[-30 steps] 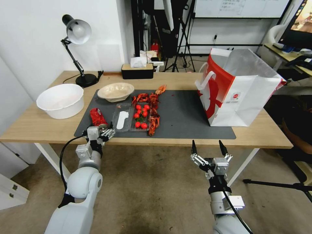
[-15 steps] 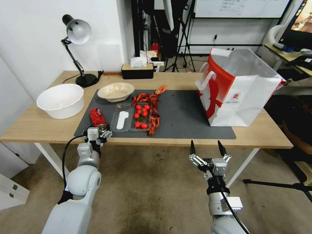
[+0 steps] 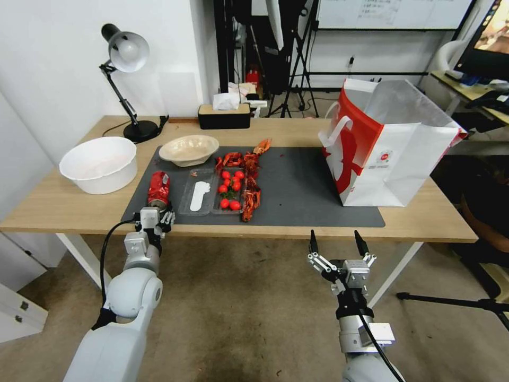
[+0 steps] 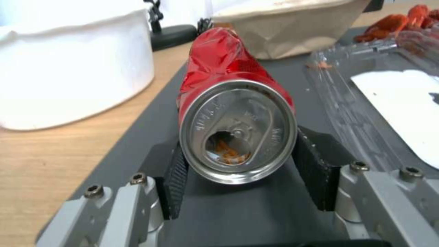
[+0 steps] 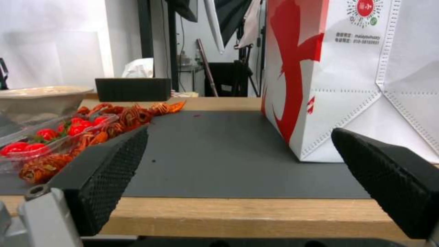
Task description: Pick up the trash from the table and place it into the takeout bag.
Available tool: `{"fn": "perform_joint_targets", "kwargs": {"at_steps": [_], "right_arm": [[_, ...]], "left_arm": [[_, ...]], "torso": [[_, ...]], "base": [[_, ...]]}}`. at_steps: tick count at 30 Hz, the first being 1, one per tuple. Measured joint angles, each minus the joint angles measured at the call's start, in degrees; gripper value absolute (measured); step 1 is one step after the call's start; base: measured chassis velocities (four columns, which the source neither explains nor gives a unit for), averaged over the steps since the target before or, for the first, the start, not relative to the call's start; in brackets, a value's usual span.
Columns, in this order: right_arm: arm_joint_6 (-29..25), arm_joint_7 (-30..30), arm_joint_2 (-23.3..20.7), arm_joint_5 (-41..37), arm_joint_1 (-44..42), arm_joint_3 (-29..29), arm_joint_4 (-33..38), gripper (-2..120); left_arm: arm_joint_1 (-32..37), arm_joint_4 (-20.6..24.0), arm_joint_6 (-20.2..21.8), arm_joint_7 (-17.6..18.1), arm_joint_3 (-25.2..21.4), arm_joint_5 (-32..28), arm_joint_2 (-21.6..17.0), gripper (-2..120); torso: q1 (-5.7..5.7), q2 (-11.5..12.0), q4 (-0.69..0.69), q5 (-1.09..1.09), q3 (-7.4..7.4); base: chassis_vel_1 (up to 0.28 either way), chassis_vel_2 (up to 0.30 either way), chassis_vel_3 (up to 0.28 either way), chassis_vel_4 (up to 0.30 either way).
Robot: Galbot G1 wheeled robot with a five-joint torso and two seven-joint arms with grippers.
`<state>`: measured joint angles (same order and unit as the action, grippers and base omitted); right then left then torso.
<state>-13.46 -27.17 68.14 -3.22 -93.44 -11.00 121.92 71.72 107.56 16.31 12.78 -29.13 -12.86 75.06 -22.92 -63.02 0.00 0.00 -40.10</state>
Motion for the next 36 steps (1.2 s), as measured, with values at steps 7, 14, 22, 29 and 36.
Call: {"fn": "perform_joint_targets", "kwargs": {"at_steps": [7,14,22,29,36], "right_arm": [[0.04,-0.01,0.24,0.25,0.08,0.07,-0.15,100],[0.07,-0.01,0.26,0.30,0.13,0.08,-0.09,100],[0.17,-0.16,0.18,0.29,0.01,-0.57,0.21,100],[0.72,-0.30,0.12,0.29,0.11,-0.95,0.25,100],[1.33,-0.39,-0.97,0.30,1.10,-1.19,0.24,100]], "left_arm": [[-0.01,-0.34,-2.77,-0.70,-0.33,0.27,-1.23,51],[-1.13,1.33,-10.01,-6.16,0.38,-1.75,-5.23,51],[-9.32,1.94,-17.91,-17.57,8.16,-14.39,-17.55,51],[-24.56,1.24,-19.48,-23.66,19.44,-24.45,-26.17,51],[-41.25,-3.55,-20.96,-27.73,35.67,-34.20,-26.57,51]], "torso": [[0.00,0.00,0.00,0.00,0.00],[0.00,0.00,0.00,0.01,0.00],[0.00,0.00,0.00,-0.01,0.00],[0.00,0.00,-0.02,0.02,0.00],[0.00,0.00,-0.01,0.02,-0.01]], "base": [[0.000,0.000,0.000,0.000],[0.000,0.000,0.000,0.000],[0.000,0.000,0.000,0.000],[0.000,0.000,0.000,0.000],[0.000,0.000,0.000,0.000]]}}
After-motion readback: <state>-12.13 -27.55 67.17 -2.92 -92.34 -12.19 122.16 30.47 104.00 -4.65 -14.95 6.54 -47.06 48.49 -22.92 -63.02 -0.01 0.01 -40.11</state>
